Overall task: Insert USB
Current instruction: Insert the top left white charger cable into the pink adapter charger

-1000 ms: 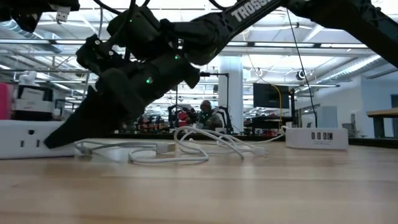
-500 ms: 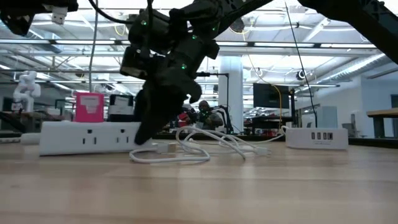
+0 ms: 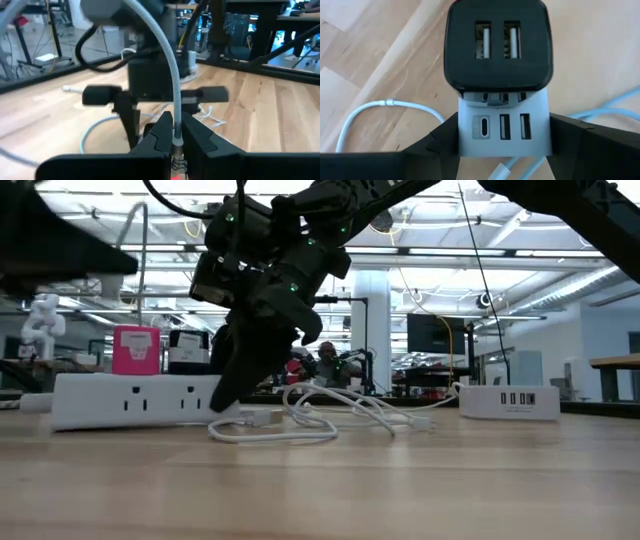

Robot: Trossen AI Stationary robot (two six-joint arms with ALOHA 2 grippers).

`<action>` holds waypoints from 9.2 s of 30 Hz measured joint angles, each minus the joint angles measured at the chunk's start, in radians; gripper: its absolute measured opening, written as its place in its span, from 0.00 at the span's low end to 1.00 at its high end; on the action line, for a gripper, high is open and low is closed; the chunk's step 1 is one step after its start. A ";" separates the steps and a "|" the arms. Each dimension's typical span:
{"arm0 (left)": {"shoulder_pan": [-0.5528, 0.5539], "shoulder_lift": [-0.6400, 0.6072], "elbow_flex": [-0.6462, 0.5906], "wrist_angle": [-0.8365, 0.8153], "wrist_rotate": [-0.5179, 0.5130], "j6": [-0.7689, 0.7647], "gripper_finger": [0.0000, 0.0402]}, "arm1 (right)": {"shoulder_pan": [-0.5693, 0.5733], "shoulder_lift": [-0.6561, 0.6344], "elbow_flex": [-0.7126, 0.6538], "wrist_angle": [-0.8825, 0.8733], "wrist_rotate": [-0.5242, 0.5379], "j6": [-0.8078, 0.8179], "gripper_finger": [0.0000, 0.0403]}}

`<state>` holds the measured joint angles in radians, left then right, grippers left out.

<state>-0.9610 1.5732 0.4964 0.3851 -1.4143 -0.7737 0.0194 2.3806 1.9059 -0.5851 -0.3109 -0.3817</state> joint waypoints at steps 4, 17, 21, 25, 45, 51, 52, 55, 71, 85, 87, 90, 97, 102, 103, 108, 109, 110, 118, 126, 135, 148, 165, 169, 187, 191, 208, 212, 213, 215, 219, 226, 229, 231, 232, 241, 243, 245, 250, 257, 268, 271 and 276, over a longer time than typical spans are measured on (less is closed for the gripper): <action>0.019 0.028 -0.015 0.004 0.000 -0.064 0.06 | 0.007 0.003 -0.001 0.010 -0.003 -0.002 0.48; 0.039 0.100 -0.014 0.082 -0.010 -0.137 0.06 | 0.009 0.003 -0.002 0.033 -0.003 -0.013 0.48; 0.049 0.121 -0.013 0.086 -0.026 -0.137 0.06 | 0.009 0.003 -0.002 0.035 -0.002 -0.018 0.48; 0.079 0.125 -0.012 0.084 -0.023 -0.128 0.06 | 0.007 0.003 -0.002 0.035 0.000 -0.024 0.48; 0.082 0.123 -0.011 0.051 0.059 -0.081 0.06 | 0.009 0.003 -0.003 0.021 -0.002 -0.025 0.48; 0.081 0.122 -0.011 0.040 0.103 -0.078 0.06 | 0.009 -0.006 -0.038 0.042 -0.005 -0.029 0.48; 0.081 0.122 -0.011 0.033 0.119 -0.081 0.06 | 0.009 -0.007 -0.044 0.048 -0.007 -0.028 0.48; 0.082 0.121 -0.011 0.031 0.133 -0.084 0.06 | 0.010 -0.007 -0.047 0.048 -0.007 -0.023 0.48; 0.079 0.120 -0.010 -0.034 0.181 -0.163 0.06 | 0.011 -0.005 -0.049 0.038 -0.003 -0.028 0.48; 0.069 0.120 0.006 -0.155 0.173 -0.399 0.06 | 0.012 -0.003 -0.050 0.041 -0.002 -0.026 0.48; 0.061 0.120 0.023 -0.169 0.180 -0.364 0.06 | 0.013 -0.002 -0.051 0.049 -0.009 -0.029 0.48; 0.053 0.120 0.038 -0.187 0.198 -0.340 0.06 | 0.015 -0.001 -0.051 0.059 -0.013 -0.031 0.48; 0.042 0.120 0.040 -0.239 0.191 -0.372 0.06 | 0.020 0.000 -0.052 0.084 -0.007 -0.018 0.48; 0.042 0.120 0.040 -0.237 0.190 -0.372 0.06 | 0.020 0.000 -0.052 0.088 -0.005 -0.006 0.48; 0.042 0.120 0.040 -0.237 0.190 -0.373 0.08 | 0.021 0.000 -0.052 0.089 -0.005 -0.004 0.48; 0.046 0.120 0.040 -0.240 0.284 -0.385 0.26 | 0.023 0.001 -0.052 0.097 0.002 0.003 0.48; 0.046 0.120 0.040 -0.234 0.287 -0.385 0.28 | 0.023 0.001 -0.052 0.096 0.002 0.003 0.48; 0.046 0.120 0.040 -0.231 0.286 -0.385 0.30 | 0.023 0.001 -0.052 0.096 0.002 0.003 0.48; 0.024 0.067 0.036 -0.224 0.293 -0.390 0.33 | 0.023 0.002 -0.052 0.102 -0.003 0.003 0.48; 0.019 -0.025 0.034 -0.227 0.343 -0.280 0.33 | 0.023 0.002 -0.052 0.099 -0.004 -0.004 0.48; 0.016 -0.052 0.036 -0.212 0.349 -0.239 0.33 | 0.015 0.002 -0.051 0.095 0.012 0.002 0.48; 0.018 -0.069 0.038 -0.211 0.364 -0.229 0.28 | 0.018 0.001 -0.051 0.090 0.005 0.009 0.48; 0.043 -0.171 0.182 -0.374 0.413 0.047 0.01 | 0.022 0.000 -0.051 0.081 -0.001 0.056 0.48; 0.061 -0.256 0.251 -0.627 0.401 0.027 0.01 | 0.022 0.000 -0.051 0.079 -0.002 0.060 0.48; 0.138 -0.453 0.356 -0.933 0.577 -0.084 0.01 | 0.022 -0.005 -0.051 0.064 -0.011 0.079 0.48; 0.138 -0.453 0.356 -0.933 0.576 -0.080 0.01 | 0.022 -0.013 -0.052 0.052 -0.010 0.099 0.48; 0.129 -0.449 0.356 -0.925 0.536 -0.076 0.00 | 0.021 -0.187 -0.054 -0.013 0.000 0.101 0.57; 0.115 -0.440 0.356 -0.914 0.508 -0.077 0.00 | 0.025 -0.240 -0.065 0.152 -0.016 0.105 0.49; 0.113 -0.435 0.356 -0.907 0.502 -0.076 0.00 | 0.029 -0.244 -0.073 0.211 -0.026 0.106 0.47; 0.107 -0.425 0.356 -0.905 0.499 -0.077 0.00 | 0.039 -0.243 -0.084 0.310 -0.027 0.110 0.41; 0.101 -0.411 0.356 -0.892 0.489 -0.077 0.00 | 0.052 -0.225 -0.117 0.419 -0.032 0.137 0.29; 0.101 -0.408 0.356 -0.892 0.467 -0.076 0.00 | 0.072 -0.198 -0.142 0.544 -0.032 0.183 0.15; 0.101 -0.408 0.356 -0.891 0.459 -0.075 0.00 | 0.077 -0.181 -0.142 0.572 -0.035 0.187 0.13; 0.101 -0.408 0.356 -0.890 0.453 -0.075 0.00 | 0.079 -0.177 -0.143 0.566 -0.031 0.188 0.09; 0.102 -0.408 0.356 -0.889 0.452 -0.075 0.00 | 0.080 -0.173 -0.143 0.574 -0.029 0.188 0.06; 0.101 -0.408 0.356 -0.870 0.451 -0.057 0.06 | 0.094 -0.169 -0.142 0.603 -0.027 0.191 0.00; 0.102 -0.408 0.356 -0.863 0.451 -0.056 0.11 | 0.092 -0.169 -0.142 0.603 -0.027 0.194 0.00; 0.102 -0.408 0.356 -0.859 0.451 -0.049 0.17 | 0.086 -0.168 -0.142 0.600 -0.028 0.203 0.00; 0.083 -0.408 0.356 -0.744 0.441 0.102 0.30 | 0.072 -0.168 -0.142 0.604 -0.028 0.207 0.00; 0.032 -0.409 0.394 -0.656 0.405 0.265 0.39 | 0.059 -0.168 -0.142 0.603 -0.028 0.214 0.00; -0.108 -0.408 0.406 -0.681 0.310 0.230 0.40 | 0.038 -0.177 -0.142 0.563 -0.038 0.211 0.00; -0.093 -0.408 0.406 -0.806 0.313 0.101 0.40 | 0.039 -0.181 -0.142 0.573 -0.065 0.214 0.00; -0.064 -0.408 0.406 -1.047 0.341 -0.148 0.40 | 0.047 -0.183 -0.142 0.592 -0.089 0.237 0.00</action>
<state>-1.0254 1.1648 0.9028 -0.6618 -1.0733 -0.9216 0.0660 2.1971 1.7638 0.0067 -0.3998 -0.1450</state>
